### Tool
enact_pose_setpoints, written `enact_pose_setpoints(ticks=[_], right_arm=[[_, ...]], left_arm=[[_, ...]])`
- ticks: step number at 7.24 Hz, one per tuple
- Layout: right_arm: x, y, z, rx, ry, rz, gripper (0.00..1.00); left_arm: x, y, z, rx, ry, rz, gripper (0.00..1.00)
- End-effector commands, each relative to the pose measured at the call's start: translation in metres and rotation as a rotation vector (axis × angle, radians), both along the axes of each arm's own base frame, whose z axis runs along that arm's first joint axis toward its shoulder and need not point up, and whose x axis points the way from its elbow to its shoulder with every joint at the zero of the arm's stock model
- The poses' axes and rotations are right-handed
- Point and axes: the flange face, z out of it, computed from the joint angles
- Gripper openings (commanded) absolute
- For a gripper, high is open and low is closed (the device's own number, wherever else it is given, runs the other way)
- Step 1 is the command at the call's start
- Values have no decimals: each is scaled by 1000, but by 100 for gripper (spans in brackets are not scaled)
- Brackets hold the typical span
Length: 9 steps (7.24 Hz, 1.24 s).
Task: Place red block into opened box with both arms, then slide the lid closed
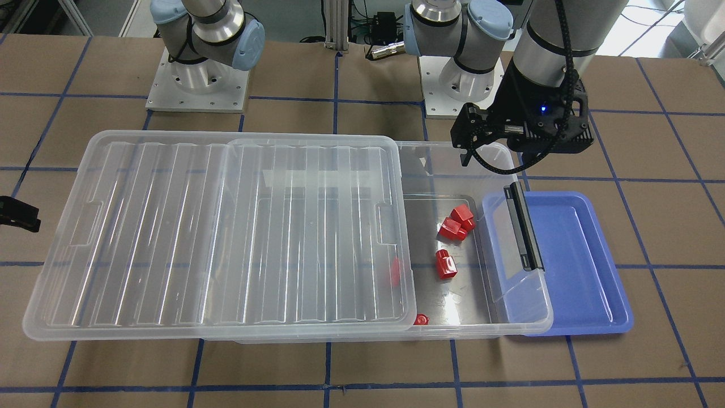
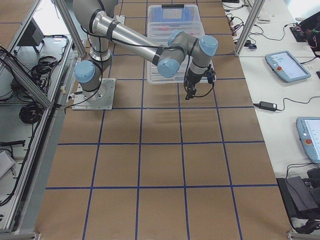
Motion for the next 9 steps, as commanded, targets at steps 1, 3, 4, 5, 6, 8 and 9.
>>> enact_pose_setpoints(ticks=[1, 3, 4, 5, 6, 8, 9], right_arm=[[4, 7, -8, 13, -8, 1, 100], [7, 6, -7, 6, -19, 2, 100], [9, 8, -2, -1, -17, 4, 100], [15, 8, -2, 4, -20, 13, 100], [28, 6, -2, 5, -17, 31, 100], [34, 6, -3, 14, -24, 36, 100], [41, 6, -2, 19, -21, 18, 100]], left_arm=[[-1, -5, -8, 13, 4, 4, 100], [-1, 3, 4, -5, 3, 1, 100], [0, 2, 5, -8, 2, 1, 100], [-1, 4, 7, -11, 3, 1, 100], [-1, 5, 8, -14, 3, 1, 100], [-1, 1, 2, -5, 3, 1, 100], [-1, 5, 8, -14, 3, 1, 100]])
